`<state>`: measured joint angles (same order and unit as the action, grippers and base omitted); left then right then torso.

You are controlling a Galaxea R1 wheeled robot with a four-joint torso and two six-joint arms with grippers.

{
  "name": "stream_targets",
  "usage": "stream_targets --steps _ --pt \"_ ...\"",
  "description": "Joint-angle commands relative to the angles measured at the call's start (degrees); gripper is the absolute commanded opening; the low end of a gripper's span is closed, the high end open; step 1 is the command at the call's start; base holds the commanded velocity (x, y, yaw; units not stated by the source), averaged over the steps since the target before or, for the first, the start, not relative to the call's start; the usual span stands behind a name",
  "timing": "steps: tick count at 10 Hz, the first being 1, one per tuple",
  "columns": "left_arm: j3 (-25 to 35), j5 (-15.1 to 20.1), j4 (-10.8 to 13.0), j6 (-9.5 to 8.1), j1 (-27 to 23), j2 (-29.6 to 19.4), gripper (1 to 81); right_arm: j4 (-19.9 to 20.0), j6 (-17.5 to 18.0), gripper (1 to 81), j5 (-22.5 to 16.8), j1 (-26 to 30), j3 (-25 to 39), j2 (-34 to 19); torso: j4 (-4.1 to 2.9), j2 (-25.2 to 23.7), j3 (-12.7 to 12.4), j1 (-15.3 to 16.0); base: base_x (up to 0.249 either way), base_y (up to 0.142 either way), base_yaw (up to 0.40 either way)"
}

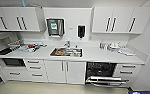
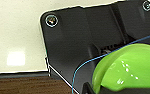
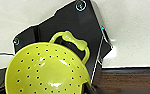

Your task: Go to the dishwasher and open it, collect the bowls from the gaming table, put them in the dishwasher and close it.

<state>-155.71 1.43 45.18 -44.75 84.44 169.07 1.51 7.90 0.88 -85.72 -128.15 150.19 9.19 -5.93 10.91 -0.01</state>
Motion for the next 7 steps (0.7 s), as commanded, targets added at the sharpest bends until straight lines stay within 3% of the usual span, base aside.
stream_targets --steps 1,7 --pt "-0.21 2.79 -0.09 0.37 -2.39 -0.48 1.0 -0.02 -0.17 1.0 -3.43 2.53 0.45 -1.62 0.00 0.00 0.00 0.01 0.137 0.000 0.000" --pt "-0.21 2.79 -0.09 0.37 -2.39 -0.48 1.0 -0.11 -0.17 1.0 -3.43 2.35 0.37 -1.62 0.00 -0.02 -0.02 0.01 0.138 -0.094 0.000"
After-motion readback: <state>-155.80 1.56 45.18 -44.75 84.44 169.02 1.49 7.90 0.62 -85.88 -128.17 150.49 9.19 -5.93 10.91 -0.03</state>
